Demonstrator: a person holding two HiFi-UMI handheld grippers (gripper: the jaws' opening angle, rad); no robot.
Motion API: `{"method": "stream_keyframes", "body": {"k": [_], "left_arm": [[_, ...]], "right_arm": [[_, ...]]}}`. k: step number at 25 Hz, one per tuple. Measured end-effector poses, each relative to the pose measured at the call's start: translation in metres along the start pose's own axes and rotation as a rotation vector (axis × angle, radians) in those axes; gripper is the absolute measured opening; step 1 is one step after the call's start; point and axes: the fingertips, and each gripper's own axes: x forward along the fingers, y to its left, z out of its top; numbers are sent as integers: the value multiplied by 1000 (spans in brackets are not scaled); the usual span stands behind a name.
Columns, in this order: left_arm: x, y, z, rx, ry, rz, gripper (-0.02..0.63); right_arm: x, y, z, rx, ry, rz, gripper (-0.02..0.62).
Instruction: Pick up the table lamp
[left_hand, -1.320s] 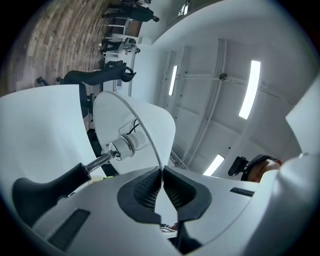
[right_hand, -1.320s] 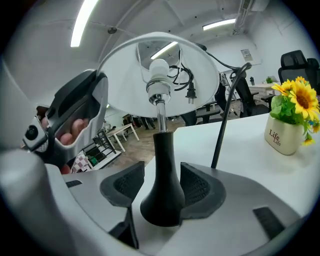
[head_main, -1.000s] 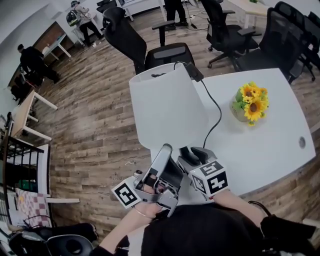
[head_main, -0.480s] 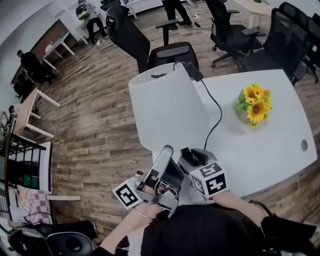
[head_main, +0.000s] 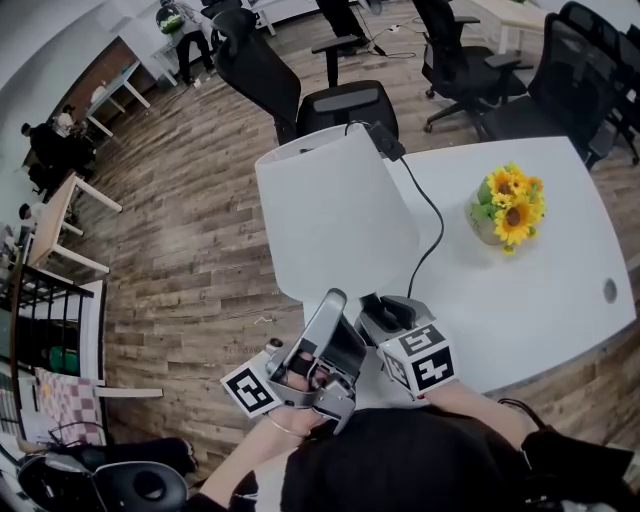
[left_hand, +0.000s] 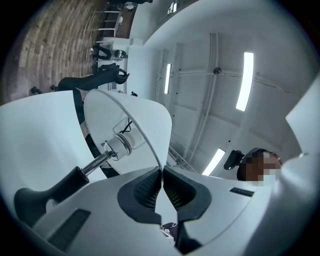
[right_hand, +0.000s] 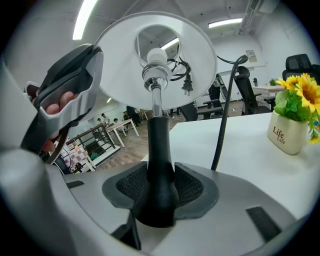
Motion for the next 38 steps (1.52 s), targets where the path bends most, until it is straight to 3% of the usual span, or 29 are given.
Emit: {"method": "stream_keyframes", "body": {"k": [19, 31, 38], "left_arm": [[-4, -20, -17, 54, -7, -31, 18], [4, -64, -33, 233, 38, -74, 18], [8, -95, -48, 295, 56, -121, 18]], "right_arm": [[-21, 3, -1, -57, -21, 23, 170], [-61, 14, 20, -118, -100, 84, 170], [-87, 19, 33, -170, -163, 80, 170]]}}
